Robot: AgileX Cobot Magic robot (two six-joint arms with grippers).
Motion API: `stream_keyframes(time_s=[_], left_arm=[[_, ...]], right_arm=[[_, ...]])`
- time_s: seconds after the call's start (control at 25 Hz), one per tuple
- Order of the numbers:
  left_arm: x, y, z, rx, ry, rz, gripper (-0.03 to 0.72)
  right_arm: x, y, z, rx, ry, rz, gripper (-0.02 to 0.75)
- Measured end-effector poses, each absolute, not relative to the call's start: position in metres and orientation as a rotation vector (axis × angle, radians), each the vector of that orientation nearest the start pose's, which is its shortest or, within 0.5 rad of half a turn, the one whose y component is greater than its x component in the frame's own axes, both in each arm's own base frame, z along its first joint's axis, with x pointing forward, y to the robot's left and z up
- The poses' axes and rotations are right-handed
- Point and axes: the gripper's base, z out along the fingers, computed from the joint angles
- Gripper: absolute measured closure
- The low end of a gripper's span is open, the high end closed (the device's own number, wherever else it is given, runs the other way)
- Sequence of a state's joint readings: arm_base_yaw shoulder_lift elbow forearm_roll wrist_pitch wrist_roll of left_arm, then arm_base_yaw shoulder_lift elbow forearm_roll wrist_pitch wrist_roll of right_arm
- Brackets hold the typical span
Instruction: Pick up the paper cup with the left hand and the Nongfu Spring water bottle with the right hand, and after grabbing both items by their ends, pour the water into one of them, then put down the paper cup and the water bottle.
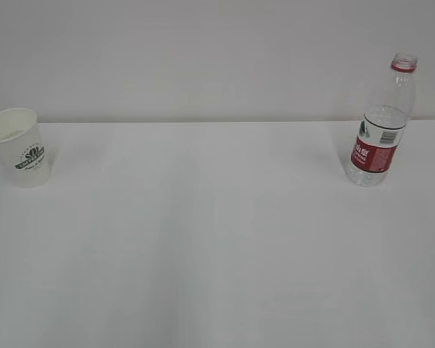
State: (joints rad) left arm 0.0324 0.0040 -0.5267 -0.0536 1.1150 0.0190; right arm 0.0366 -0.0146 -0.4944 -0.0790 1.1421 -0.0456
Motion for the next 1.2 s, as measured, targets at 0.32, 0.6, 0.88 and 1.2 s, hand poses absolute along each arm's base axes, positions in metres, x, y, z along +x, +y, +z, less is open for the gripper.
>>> stream_keyframes(time_s=[0.32,0.6,0.88,1.2], left_arm=[[-0.0096,-0.0050,0.2804,-0.007,2.075,-0.036,0.141],[-0.0096,-0.0050,0.2804,-0.007,2.075,-0.036,0.141],[-0.0096,-0.0050,0.2804,-0.007,2.075,-0.036,0.141],[-0.0096,-0.0052,0.2804,-0.007,2.075,-0.039,0.141]], right_arm=[[-0.0100,-0.0069,0.2694,-0.079,2.114,-0.101,0.150],[-0.0100,-0.0069,0.2694,-0.079,2.114,-0.101,0.150],[-0.0100,-0.0069,0.2694,-0.079,2.114,-0.101,0.150],[-0.0100,-0.0069,0.2694,-0.079,2.114,-0.101,0.150]])
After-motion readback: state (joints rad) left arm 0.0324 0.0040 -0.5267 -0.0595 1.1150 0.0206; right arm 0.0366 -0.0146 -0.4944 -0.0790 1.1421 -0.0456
